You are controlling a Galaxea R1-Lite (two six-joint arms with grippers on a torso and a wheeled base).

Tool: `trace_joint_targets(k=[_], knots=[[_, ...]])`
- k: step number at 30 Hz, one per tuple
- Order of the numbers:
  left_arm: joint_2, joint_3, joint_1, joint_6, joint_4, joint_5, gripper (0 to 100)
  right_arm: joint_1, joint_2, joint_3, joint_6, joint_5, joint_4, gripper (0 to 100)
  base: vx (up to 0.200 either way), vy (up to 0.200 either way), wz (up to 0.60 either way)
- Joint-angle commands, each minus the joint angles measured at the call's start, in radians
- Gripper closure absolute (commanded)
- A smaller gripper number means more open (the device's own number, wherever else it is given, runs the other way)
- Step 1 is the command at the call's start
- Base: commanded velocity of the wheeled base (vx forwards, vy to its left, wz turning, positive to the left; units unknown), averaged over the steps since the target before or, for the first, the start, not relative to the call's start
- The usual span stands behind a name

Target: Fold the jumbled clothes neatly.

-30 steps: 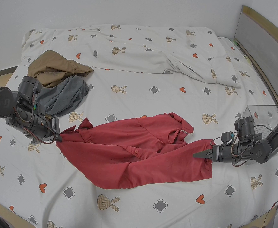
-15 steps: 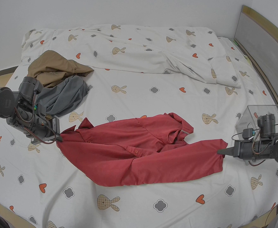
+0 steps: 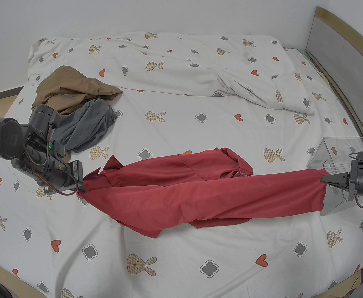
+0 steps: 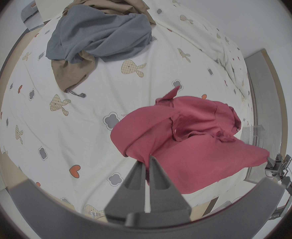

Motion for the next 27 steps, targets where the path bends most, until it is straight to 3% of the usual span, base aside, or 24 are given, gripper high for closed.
trace_joint_targets(k=[1, 6, 14, 18, 23, 24, 25, 27], knots=[[0.007, 0.041, -0.029, -0.001, 0.002, 0.014, 100, 0.01, -0.117, -0.004, -0.005, 0.002, 0.072, 100, 0.0, 0.0, 0.0], [0.016, 0.075, -0.041, -0.007, 0.002, 0.066, 100, 0.008, -0.155, 0.027, -0.011, 0.002, 0.152, 100, 0.0, 0.0, 0.0], [-0.001, 0.114, -0.052, -0.017, -0.021, 0.069, 100, -0.021, -0.143, 0.101, -0.115, 0.0, 0.153, 100, 0.0, 0.0, 0.0], [-0.016, 0.142, -0.076, -0.088, -0.055, 0.068, 100, -0.023, -0.152, 0.127, -0.121, 0.0, 0.152, 100, 0.0, 0.0, 0.0], [-0.03, 0.191, -0.11, -0.099, -0.048, 0.068, 100, -0.024, -0.154, 0.166, -0.141, -0.001, 0.153, 100, 0.0, 0.0, 0.0], [-0.03, 0.207, -0.121, -0.1, -0.048, 0.068, 0, -0.023, -0.152, 0.182, -0.144, -0.001, 0.153, 100, 0.0, 0.0, 0.0], [-0.03, 0.21, -0.124, -0.103, -0.048, 0.068, 0, -0.02, -0.151, 0.189, -0.143, -0.001, 0.153, 0, 0.0, 0.0, 0.0], [-0.031, 0.211, -0.124, -0.103, -0.047, 0.068, 0, -0.016, -0.146, 0.196, -0.144, -0.001, 0.153, 0, 0.0, 0.0, 0.0]])
